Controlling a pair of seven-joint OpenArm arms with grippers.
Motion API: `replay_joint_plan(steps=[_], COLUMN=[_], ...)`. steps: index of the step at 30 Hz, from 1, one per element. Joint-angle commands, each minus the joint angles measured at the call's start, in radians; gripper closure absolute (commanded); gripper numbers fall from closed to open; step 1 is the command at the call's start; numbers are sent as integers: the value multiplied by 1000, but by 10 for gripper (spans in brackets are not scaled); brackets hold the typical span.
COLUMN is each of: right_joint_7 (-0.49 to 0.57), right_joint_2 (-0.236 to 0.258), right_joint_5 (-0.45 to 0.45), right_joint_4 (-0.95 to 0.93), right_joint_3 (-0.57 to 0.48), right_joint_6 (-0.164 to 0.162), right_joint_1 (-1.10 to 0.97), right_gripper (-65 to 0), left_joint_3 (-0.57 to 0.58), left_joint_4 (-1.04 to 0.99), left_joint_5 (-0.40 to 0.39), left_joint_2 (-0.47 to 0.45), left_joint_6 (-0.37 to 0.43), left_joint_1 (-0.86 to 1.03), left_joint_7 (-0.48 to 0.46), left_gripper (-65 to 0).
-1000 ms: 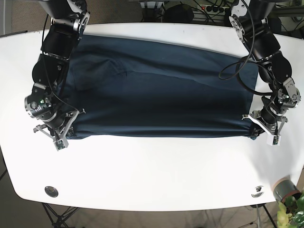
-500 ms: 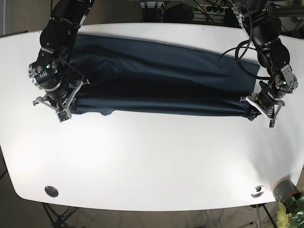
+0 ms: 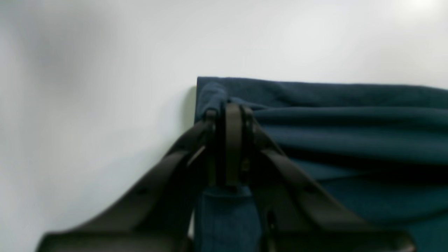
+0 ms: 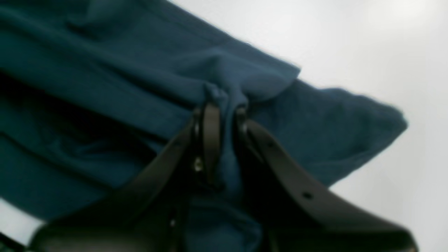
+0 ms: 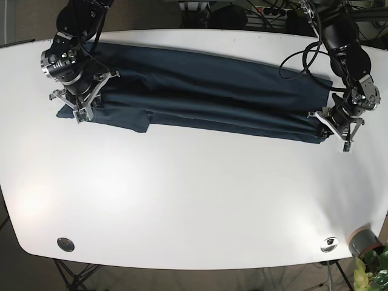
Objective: Fold the T-shirt properly
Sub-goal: 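Fold the hem edge with both grippers over toward the collar edge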
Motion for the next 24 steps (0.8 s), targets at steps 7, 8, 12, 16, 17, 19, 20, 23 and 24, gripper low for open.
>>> replay_joint_plan(steps=[7,8,12,16,17,19,20,23,24], right_joint_7=[9,9,11,14,15,14,12,11,11], right_joint_2=[6,5,5,6,9,11,11,19,19], right_joint_5=[71,71,77,174,211,260,274,274,272], right_joint_4=[22,22,32,66,66,63,63,63,60], right_joint_3=[42,42,42,65,81,101,107,105,105], right_joint_6=[-3,2,5,5,5,2,0,-3,-4], right_joint_1=[-80,-84,-87,-115,-112,-98,-93,-81,-67], right_gripper=[-132,-184,-407,-452,-452,-452,-452,-452,-452], left_joint_3=[-3,7,36,33,33,33,33,36,42], left_joint_4=[22,22,24,51,71,111,133,176,179], left_joint_5=[-1,-1,-1,-3,-4,-9,-9,-4,-4], left_joint_2=[-53,-59,-61,-61,-61,-59,-57,-53,-44], left_joint_6=[6,6,9,9,9,9,9,9,9], left_joint_1=[37,40,41,43,43,43,43,38,38], left_joint_7=[-18,-18,-18,-18,-18,-18,-18,-18,-18], left_gripper=[-14,-53,-242,-349,-354,-353,-353,-353,-353])
